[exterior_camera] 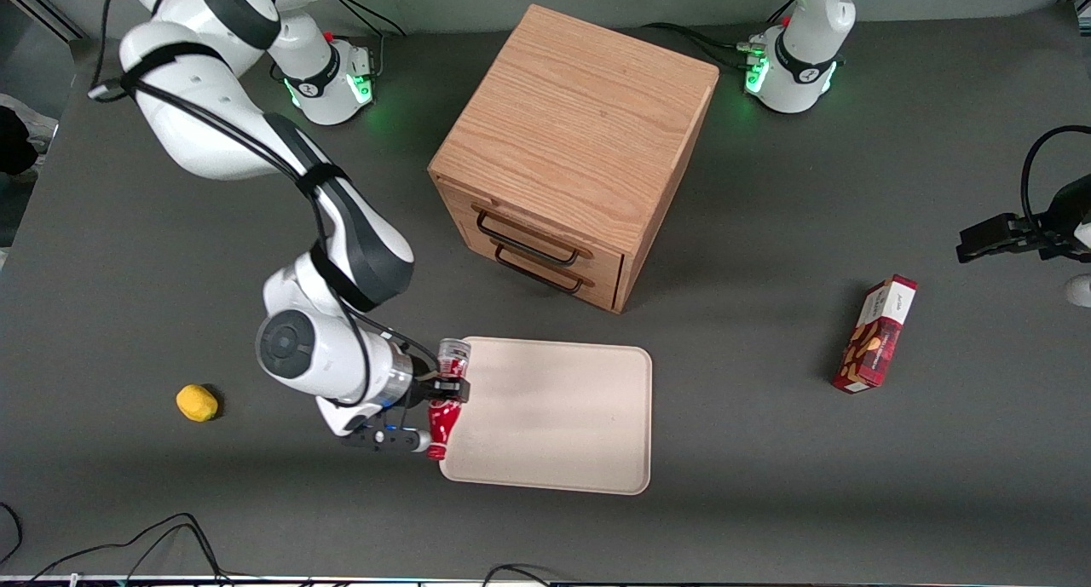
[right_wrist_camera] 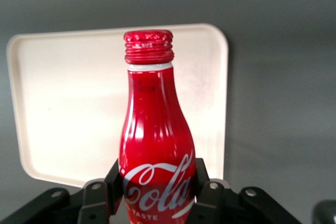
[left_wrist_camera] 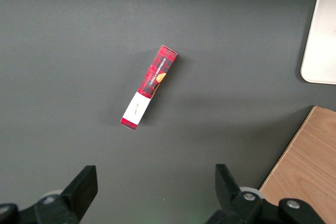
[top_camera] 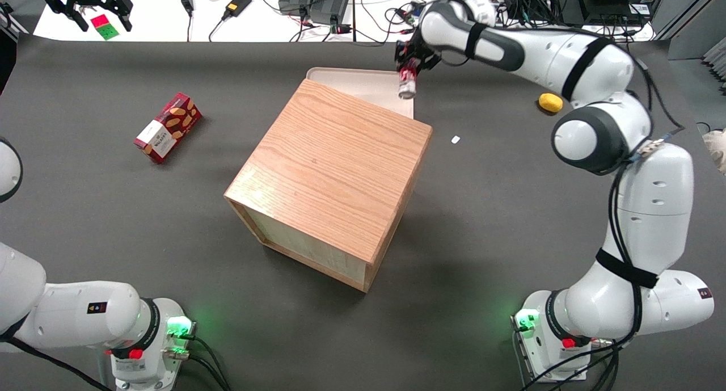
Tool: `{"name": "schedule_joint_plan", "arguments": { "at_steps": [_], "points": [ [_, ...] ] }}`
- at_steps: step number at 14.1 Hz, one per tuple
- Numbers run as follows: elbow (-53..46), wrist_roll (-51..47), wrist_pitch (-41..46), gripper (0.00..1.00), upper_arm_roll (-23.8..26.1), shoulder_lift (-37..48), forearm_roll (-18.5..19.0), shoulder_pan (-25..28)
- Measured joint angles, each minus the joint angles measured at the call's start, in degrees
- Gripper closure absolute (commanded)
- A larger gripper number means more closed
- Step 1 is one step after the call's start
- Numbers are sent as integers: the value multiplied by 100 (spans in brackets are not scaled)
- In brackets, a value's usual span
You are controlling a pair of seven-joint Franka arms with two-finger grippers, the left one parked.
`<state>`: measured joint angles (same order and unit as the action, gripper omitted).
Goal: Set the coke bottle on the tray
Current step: 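Lift the bottle and carry it over the cream tray, then lower the bottle onto the tray and open the right gripper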
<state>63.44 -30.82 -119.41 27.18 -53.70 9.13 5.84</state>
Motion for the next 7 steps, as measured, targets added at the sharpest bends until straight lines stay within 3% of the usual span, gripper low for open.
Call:
{"name": "schedule_joint_plan", "arguments": {
  "at_steps": [3,5,7],
  "points": [
    [-22,12,-252,98,-67,-423,7,57],
    [-36,13,-527,87,-150,-673,8,63],
    [-52,20,-693,63,-266,-854,10,69]
  ]
}}
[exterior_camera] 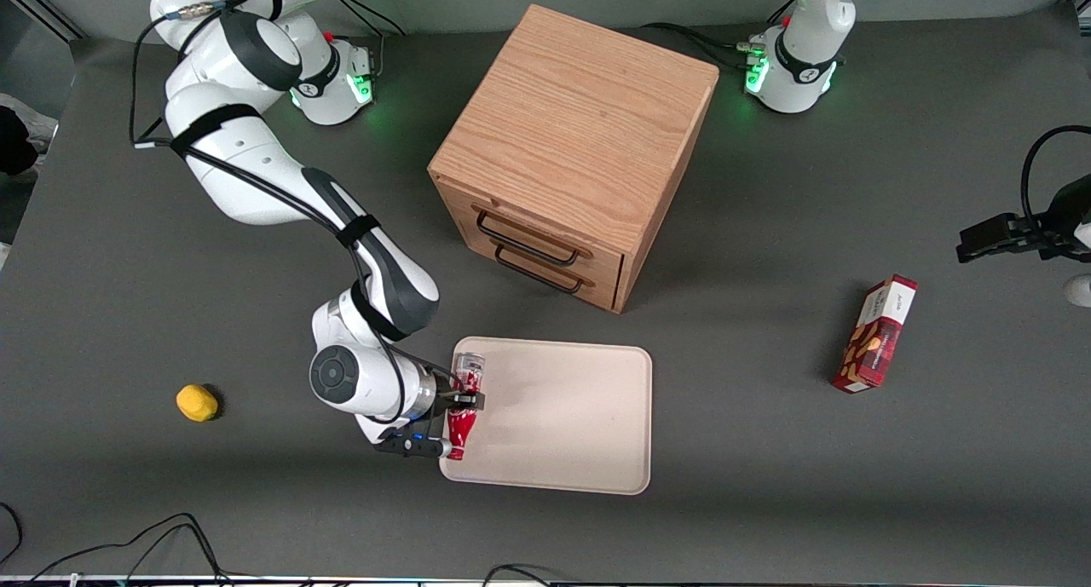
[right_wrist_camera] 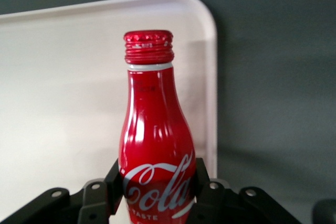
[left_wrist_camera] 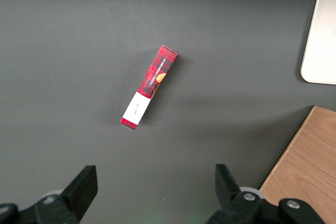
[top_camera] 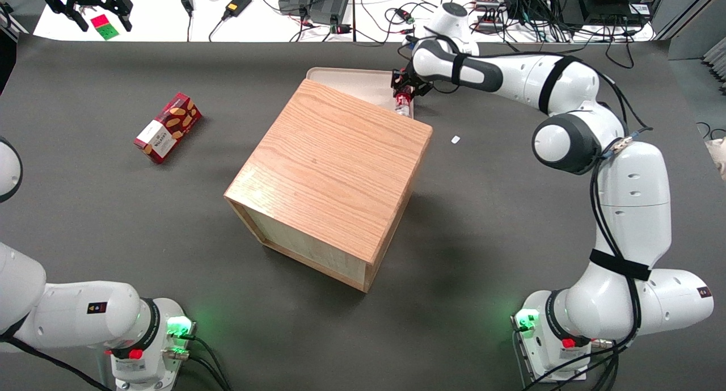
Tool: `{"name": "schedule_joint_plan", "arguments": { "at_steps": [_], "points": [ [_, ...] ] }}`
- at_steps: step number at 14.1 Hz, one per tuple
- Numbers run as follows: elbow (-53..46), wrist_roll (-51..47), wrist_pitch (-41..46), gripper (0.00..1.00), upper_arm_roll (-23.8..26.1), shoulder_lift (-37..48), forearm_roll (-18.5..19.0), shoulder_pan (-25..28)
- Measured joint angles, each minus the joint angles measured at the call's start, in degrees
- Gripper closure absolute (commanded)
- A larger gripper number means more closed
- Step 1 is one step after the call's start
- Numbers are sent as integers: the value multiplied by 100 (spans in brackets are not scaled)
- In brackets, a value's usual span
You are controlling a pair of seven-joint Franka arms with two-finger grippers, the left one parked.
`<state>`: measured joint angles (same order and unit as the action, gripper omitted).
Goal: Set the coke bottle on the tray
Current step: 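Lower the bottle onto the tray and open the right gripper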
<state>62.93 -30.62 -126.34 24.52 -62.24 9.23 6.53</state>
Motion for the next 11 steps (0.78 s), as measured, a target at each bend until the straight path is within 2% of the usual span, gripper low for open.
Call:
{"name": "schedule_joint_plan", "arguments": {
  "at_steps": [1,2,3,11],
  "points": [
    [-12,0,-33,54,-30,-30,0,14],
    [-38,0,-48,11,-57,-29,0,48],
    [-61,1,-59,0,-100,-30,0,98],
    [-197,0,-168,0,-170,64,1,130]
  ]
}}
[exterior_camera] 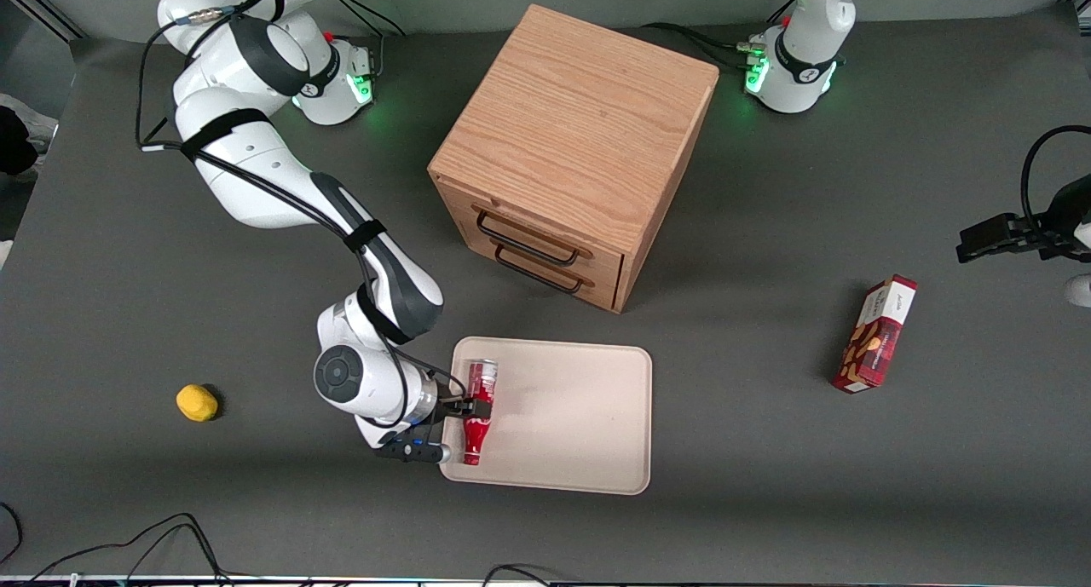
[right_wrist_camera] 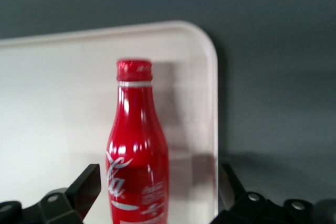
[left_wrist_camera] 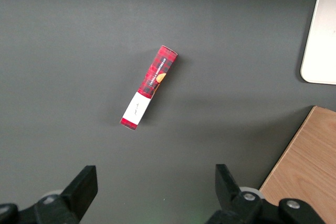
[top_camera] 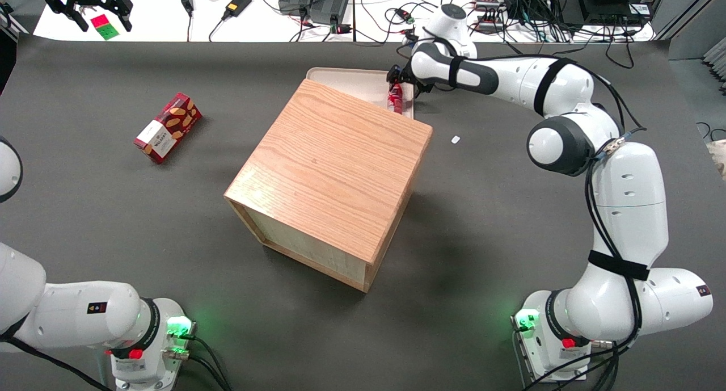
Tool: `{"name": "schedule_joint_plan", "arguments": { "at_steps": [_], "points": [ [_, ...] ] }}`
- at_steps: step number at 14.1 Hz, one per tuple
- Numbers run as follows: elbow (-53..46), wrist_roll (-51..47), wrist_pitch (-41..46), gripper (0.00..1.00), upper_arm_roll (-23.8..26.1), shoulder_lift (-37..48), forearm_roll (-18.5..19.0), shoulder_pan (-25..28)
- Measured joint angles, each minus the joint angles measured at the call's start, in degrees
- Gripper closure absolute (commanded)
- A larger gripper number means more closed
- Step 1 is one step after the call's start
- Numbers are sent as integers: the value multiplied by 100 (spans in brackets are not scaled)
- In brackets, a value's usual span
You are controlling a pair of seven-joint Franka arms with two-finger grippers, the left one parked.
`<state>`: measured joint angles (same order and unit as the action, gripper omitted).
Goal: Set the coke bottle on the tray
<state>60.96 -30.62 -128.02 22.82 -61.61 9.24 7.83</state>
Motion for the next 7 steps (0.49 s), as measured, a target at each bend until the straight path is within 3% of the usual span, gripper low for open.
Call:
{"name": "schedule_joint_plan", "arguments": {
  "at_steps": [3,7],
  "points": [
    [1,8,501,0,-11,563,8,-242],
    [142,452,2050,0,-39,1798,11,-853]
  ]
}}
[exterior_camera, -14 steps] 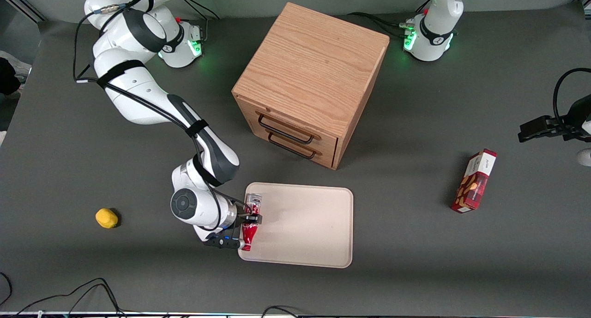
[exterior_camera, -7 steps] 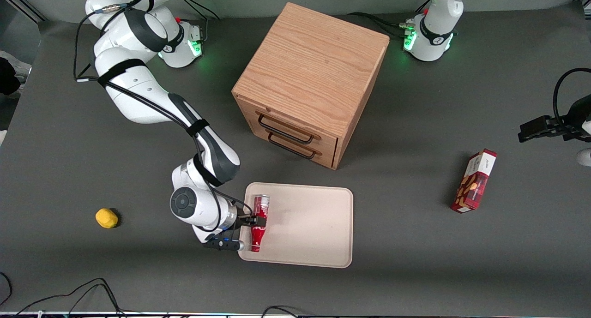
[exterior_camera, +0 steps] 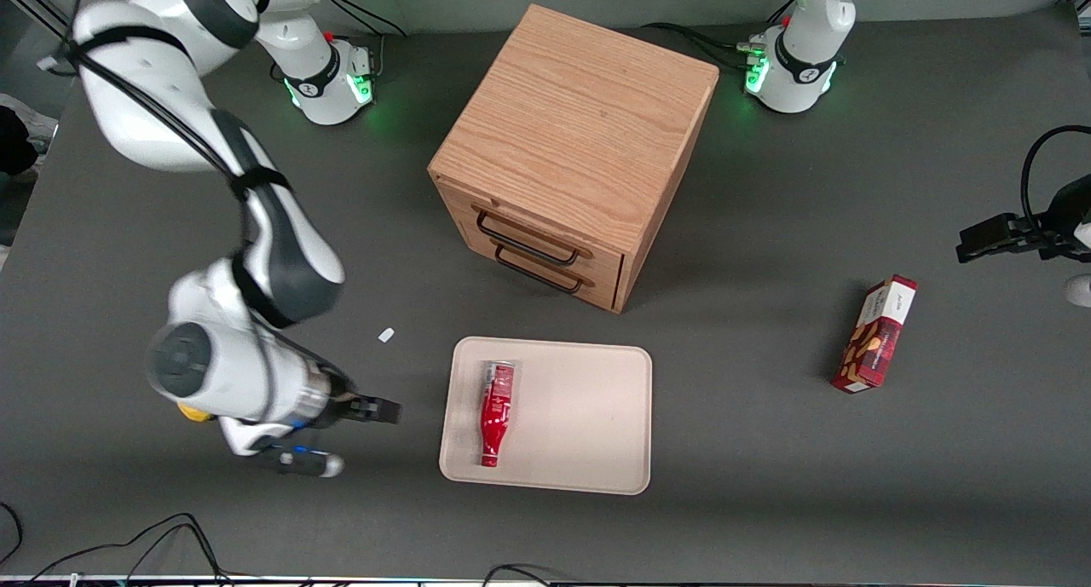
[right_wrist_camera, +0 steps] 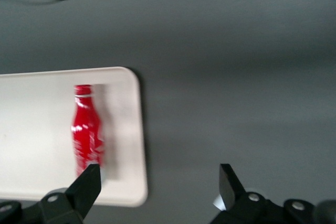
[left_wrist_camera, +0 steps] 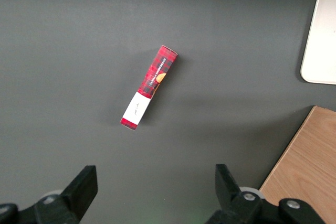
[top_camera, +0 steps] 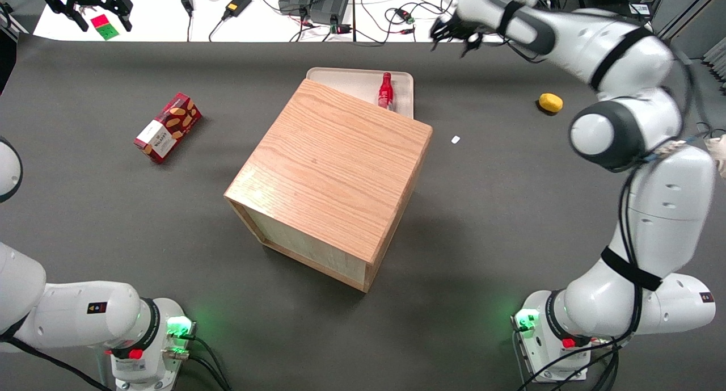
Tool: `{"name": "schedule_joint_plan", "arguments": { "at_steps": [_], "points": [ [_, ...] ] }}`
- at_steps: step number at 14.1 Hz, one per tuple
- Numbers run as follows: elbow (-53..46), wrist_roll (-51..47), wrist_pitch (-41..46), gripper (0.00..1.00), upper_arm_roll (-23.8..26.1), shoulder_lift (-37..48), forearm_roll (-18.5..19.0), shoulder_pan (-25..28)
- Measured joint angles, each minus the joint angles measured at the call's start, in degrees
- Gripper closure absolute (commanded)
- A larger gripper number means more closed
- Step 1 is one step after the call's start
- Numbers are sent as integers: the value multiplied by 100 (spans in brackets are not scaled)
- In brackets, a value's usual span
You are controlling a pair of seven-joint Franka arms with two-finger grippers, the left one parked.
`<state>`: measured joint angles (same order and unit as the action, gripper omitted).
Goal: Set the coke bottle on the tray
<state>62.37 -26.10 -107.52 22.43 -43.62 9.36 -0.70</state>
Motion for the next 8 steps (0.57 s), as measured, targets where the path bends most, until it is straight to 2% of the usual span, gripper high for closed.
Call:
{"name": "schedule_joint_plan", "arguments": {
  "at_steps": [5,8],
  "points": [
    [444,667,956,0,-454,1381,-128,-311],
    [1220,1002,1156,0,-1017,2421,-814,-313]
  ]
}}
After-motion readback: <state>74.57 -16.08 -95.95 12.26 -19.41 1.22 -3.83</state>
